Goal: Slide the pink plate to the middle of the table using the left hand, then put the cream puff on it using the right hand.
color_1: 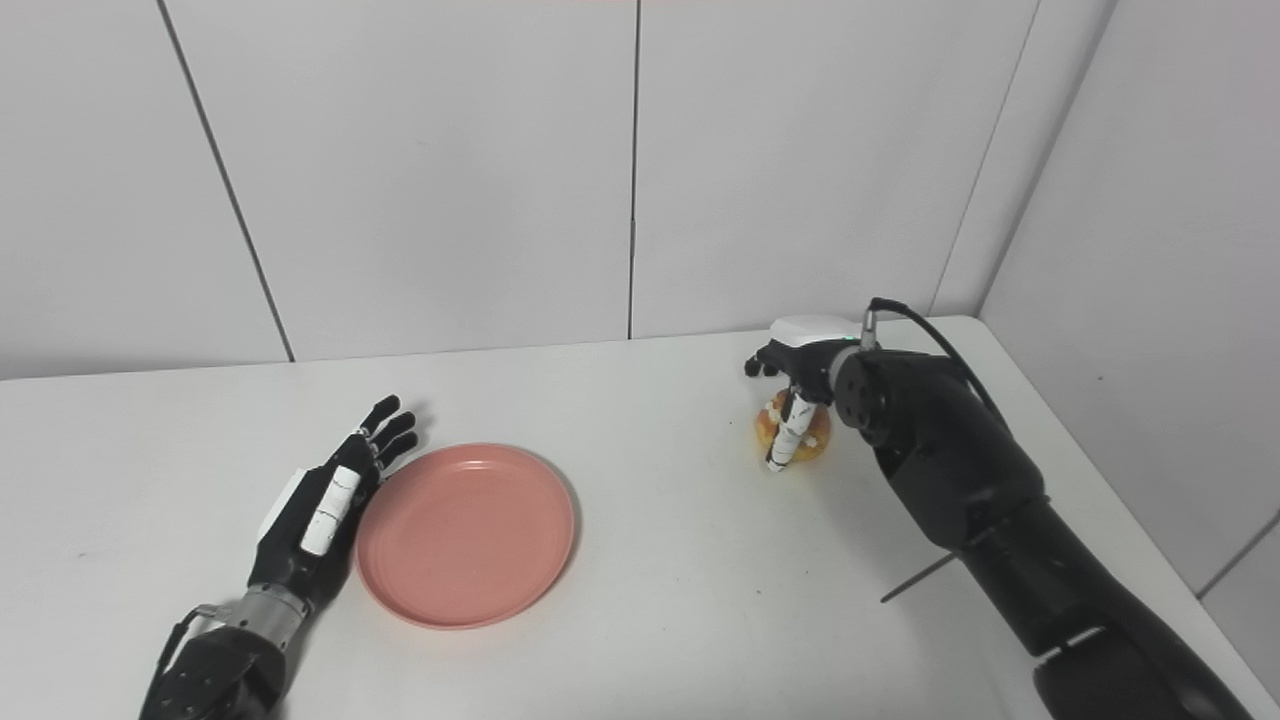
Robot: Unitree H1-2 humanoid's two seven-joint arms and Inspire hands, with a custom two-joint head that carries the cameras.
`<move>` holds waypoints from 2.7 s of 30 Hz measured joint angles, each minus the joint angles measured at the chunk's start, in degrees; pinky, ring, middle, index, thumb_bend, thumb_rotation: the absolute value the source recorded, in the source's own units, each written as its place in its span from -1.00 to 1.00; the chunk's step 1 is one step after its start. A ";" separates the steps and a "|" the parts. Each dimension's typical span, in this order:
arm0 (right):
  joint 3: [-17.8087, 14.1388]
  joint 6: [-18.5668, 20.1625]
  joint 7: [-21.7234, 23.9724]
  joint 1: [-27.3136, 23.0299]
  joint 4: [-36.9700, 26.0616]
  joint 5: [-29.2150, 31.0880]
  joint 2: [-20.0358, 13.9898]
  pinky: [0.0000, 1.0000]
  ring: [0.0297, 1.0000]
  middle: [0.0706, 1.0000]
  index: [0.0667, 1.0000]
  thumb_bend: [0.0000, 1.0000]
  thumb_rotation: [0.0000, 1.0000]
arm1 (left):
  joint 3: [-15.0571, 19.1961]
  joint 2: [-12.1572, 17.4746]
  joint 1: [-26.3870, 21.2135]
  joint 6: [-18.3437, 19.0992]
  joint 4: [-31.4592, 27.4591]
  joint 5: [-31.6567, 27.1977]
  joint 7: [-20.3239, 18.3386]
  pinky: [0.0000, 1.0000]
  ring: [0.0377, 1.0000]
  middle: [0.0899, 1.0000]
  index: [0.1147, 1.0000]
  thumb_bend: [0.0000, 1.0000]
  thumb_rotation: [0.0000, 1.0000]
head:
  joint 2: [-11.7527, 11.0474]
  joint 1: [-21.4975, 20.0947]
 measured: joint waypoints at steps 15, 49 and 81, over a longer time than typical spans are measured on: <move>2.75 0.05 -0.18 -0.01 0.70 -0.04 -1.09 0.31 0.67 0.81 0.66 1.00 -0.65 | -0.13 0.00 0.14 0.12 -0.31 0.00 0.03 0.65 0.88 0.87 0.84 1.00 0.69 | 0.00 0.26; 5.24 -1.83 -3.23 -1.20 4.83 1.97 -2.47 0.15 0.28 0.35 -0.11 0.04 -0.74 | -0.28 -0.04 0.38 0.65 -0.80 -0.14 0.03 0.65 0.89 0.89 0.83 0.99 0.69 | 0.70 0.53; 6.23 -2.74 2.83 -0.54 -23.05 2.37 -1.11 -0.52 -0.40 -0.23 -0.07 0.06 -1.00 | -0.86 -1.88 1.28 1.72 -2.60 0.12 2.73 0.63 0.86 0.86 0.81 1.00 0.66 | 0.70 9.66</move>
